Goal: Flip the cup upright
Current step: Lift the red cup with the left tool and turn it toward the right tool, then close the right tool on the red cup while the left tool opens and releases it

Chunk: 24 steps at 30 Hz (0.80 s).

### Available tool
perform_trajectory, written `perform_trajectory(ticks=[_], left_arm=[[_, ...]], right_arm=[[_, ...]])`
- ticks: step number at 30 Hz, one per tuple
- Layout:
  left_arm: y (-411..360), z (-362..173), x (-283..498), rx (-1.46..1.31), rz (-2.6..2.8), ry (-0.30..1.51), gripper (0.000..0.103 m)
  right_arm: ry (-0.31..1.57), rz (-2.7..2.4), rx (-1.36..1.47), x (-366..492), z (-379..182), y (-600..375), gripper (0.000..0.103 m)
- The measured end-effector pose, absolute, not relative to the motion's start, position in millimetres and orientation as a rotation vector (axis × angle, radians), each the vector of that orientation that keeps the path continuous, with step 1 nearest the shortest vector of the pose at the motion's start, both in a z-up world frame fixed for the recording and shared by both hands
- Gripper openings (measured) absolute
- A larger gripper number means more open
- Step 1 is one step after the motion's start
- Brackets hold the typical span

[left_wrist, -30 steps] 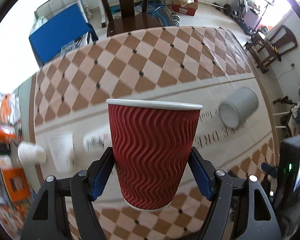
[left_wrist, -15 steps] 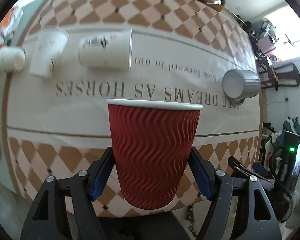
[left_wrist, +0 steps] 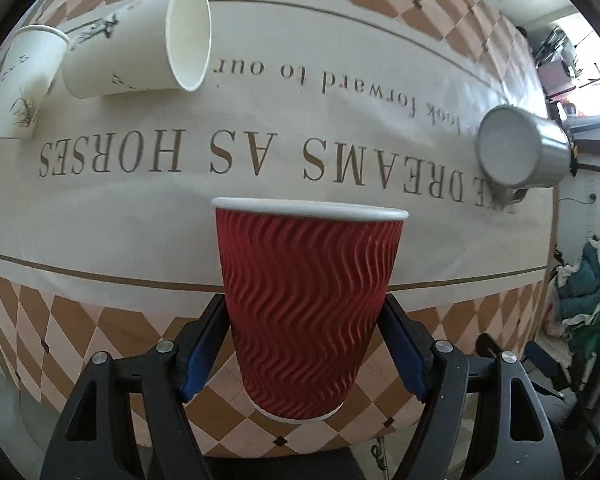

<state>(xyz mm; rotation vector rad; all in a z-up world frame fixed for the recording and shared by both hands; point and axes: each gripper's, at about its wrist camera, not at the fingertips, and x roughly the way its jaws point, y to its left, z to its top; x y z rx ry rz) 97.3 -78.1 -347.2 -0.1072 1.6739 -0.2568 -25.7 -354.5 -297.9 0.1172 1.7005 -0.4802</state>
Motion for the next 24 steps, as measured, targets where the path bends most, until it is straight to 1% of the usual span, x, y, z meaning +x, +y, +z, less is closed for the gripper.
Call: perform_trajectory(ticks=[5, 7, 9, 10, 12, 16, 18, 24], left_arm=[[-75.7, -349.2, 98.0, -0.113, -0.246, 1.665, 0.075], [-76.7, -346.7, 98.6, -0.071, -0.232, 1.649, 0.079], [-80.6, -343.2, 97.9, -0.038, -0.228, 1.623, 0.086], [-80.4, -340.1, 97.8, -0.022, -0.225, 1.611, 0.088], [-79.6, -333.1, 97.8, -0.008, -0.228, 1.589, 0.097], [-68.5, -314.2, 96.7, -0.010, -0.203, 1.522, 0.097], [-57.4, -302.2, 96.4, -0.015, -0.178, 1.483, 0.103], [-13.5, -266.0, 93.5, -0.015, -0.106, 1.378, 0.103]], right_arm=[[1.703, -0.459, 0.106, -25.3, -300.4, -354.9, 0.092], [1.703, -0.451, 0.103, -24.9, -300.8, -353.7, 0.092], [1.702, -0.447, 0.099, -22.4, -298.5, -349.9, 0.092], [1.700, -0.445, 0.098, -21.5, -298.3, -349.4, 0.092], [1.697, -0.441, 0.098, -21.1, -296.6, -348.0, 0.092], [1.689, -0.433, 0.104, -19.0, -291.9, -347.0, 0.092], [1.682, -0.429, 0.109, -17.9, -287.0, -348.0, 0.092], [1.645, -0.391, 0.129, -20.6, -265.9, -341.9, 0.092]])
